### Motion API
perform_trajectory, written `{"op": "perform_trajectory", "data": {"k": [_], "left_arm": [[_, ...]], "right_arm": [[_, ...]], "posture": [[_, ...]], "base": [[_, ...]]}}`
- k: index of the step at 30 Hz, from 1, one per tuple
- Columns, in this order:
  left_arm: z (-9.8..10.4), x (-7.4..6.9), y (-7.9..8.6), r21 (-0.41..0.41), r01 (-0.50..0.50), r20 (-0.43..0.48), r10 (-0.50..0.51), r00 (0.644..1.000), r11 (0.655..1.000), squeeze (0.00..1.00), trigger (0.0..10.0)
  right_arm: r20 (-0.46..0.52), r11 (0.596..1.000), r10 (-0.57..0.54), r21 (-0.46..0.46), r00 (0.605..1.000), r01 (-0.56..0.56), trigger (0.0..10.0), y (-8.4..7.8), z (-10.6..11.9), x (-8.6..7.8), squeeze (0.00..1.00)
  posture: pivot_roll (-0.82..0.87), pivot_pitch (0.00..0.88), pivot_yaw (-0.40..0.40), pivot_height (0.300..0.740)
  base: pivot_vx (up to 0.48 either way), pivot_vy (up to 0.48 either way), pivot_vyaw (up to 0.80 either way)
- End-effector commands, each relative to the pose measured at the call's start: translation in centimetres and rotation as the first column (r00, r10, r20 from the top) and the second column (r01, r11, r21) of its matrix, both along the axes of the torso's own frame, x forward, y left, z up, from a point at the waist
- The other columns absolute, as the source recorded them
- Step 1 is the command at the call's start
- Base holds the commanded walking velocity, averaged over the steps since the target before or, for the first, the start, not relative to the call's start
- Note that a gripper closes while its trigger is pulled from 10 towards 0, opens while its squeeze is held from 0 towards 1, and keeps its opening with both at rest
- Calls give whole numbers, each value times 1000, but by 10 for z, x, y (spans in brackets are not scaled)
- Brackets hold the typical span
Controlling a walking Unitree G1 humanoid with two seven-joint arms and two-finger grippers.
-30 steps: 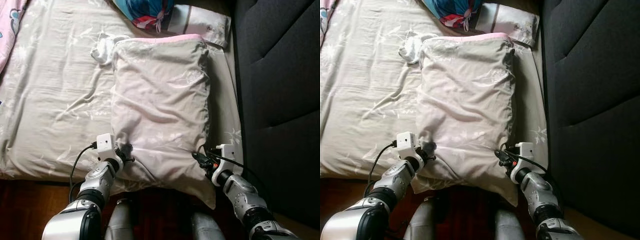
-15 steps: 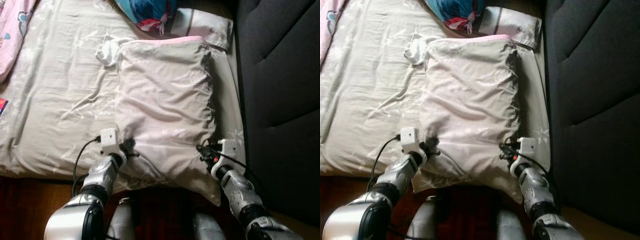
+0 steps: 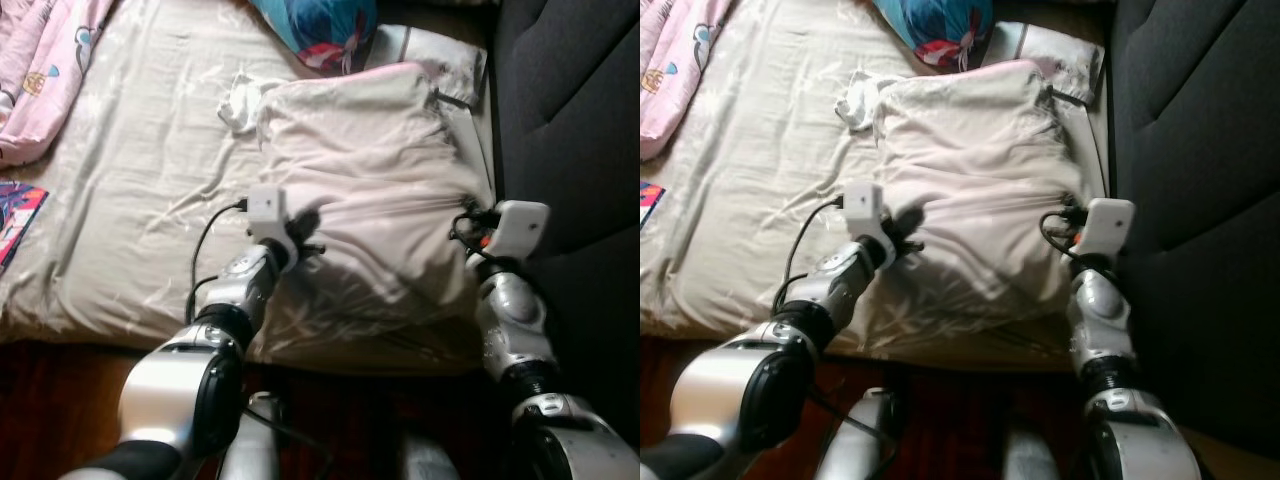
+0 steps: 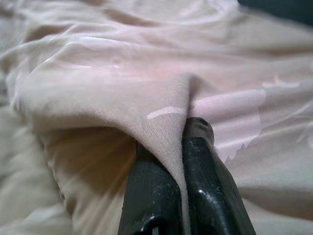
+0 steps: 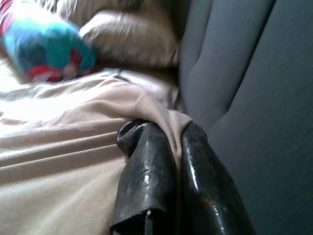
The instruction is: Clean up the room
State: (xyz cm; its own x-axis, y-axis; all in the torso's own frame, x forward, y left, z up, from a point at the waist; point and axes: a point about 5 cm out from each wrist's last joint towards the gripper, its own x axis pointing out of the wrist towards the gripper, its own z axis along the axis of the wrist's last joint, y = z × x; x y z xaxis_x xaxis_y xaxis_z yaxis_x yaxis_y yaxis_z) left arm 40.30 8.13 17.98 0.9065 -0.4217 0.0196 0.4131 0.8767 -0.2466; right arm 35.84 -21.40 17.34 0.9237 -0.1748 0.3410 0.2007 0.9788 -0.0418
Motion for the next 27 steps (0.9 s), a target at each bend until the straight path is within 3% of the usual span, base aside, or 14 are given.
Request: {"op": "perform_trajectory", "data": {"k": [1, 5, 7, 8, 10, 11, 14, 16, 17, 18, 19, 20, 24, 27], "left_arm": [[-10, 1, 35, 17, -127, -21, 127, 992, 992, 0, 0], [-2, 1, 19, 8, -28, 4, 28, 1000, 1000, 0, 0], [-3, 1, 17, 11, -7, 3, 7, 1000, 1000, 0, 0], [-6, -1, 14, 23, 37, -4, -37, 999, 999, 0, 0], [-11, -3, 13, 37, 75, -21, -75, 997, 996, 0, 0], [-11, -3, 13, 37, 75, -21, -75, 997, 996, 0, 0], [-19, -6, 16, 58, 95, -52, -92, 994, 994, 0, 0], [-30, -8, 22, 88, 88, -94, -79, 992, 992, 0, 0], [-31, -9, 22, 91, 89, -98, -80, 992, 992, 0, 0], [-34, -9, 24, 108, 73, -110, -61, 992, 991, 0, 3882], [-36, -9, 25, 119, 59, -116, -45, 992, 991, 0, 3882], [-39, -10, 27, 118, 49, -129, -33, 991, 992, 0, 10000], [-42, -12, 27, 105, 49, -139, -34, 990, 993, 0, 10000], [-45, -13, 28, 95, 40, -150, -26, 988, 995, 0, 10000]], "right_arm": [[279, 928, -372, 73, 885, 367, 0, -74, 48, -42, 0], [260, 820, -555, 12, 790, 572, 0, -88, 34, -95, 0], [229, 809, -572, 2, 787, 588, 0, -87, 26, -103, 0], [145, 783, -610, -43, 779, 620, 0, -81, 5, -123, 0], [26, 760, -643, -100, 765, 642, 0, -73, -24, -146, 0], [26, 760, -643, -100, 765, 642, 0, -73, -24, -146, 0], [-125, 744, -668, -140, 734, 653, 0, -64, -56, -169, 0], [-251, 720, -692, -156, 677, 677, 0, -67, -83, -184, 0], [-265, 717, -693, -156, 671, 679, 0, -68, -87, -185, 0], [-310, 721, -682, -138, 662, 679, 2706, -71, -94, -183, 0], [-331, 725, -674, -122, 661, 678, 2706, -72, -98, -181, 0], [-369, 709, -678, -99, 636, 698, 10000, -78, -106, -177, 0], [-385, 703, -676, -82, 628, 706, 10000, -86, -109, -168, 0], [-382, 719, -662, -79, 645, 691, 10000, -89, -106, -151, 0]], "posture": [[-50, 428, 20, 740], [-66, 433, 23, 740], [-68, 437, 27, 740], [-67, 441, 28, 740], [-66, 444, 34, 740], [-66, 444, 34, 740], [-59, 448, 40, 740], [-48, 453, 49, 740], [-48, 453, 49, 740], [-47, 453, 50, 740], [-46, 452, 51, 740], [-43, 450, 52, 740], [-39, 448, 56, 740], [-38, 446, 58, 740]], "base": [[0, 0, 0], [0, 0, 0], [0, 0, 0], [0, 0, 0], [0, 0, 0], [0, 0, 0], [0, 0, 0], [0, 0, 0], [0, 0, 0], [0, 0, 0], [0, 0, 0], [0, 0, 0], [0, 0, 0], [0, 0, 0]]}}
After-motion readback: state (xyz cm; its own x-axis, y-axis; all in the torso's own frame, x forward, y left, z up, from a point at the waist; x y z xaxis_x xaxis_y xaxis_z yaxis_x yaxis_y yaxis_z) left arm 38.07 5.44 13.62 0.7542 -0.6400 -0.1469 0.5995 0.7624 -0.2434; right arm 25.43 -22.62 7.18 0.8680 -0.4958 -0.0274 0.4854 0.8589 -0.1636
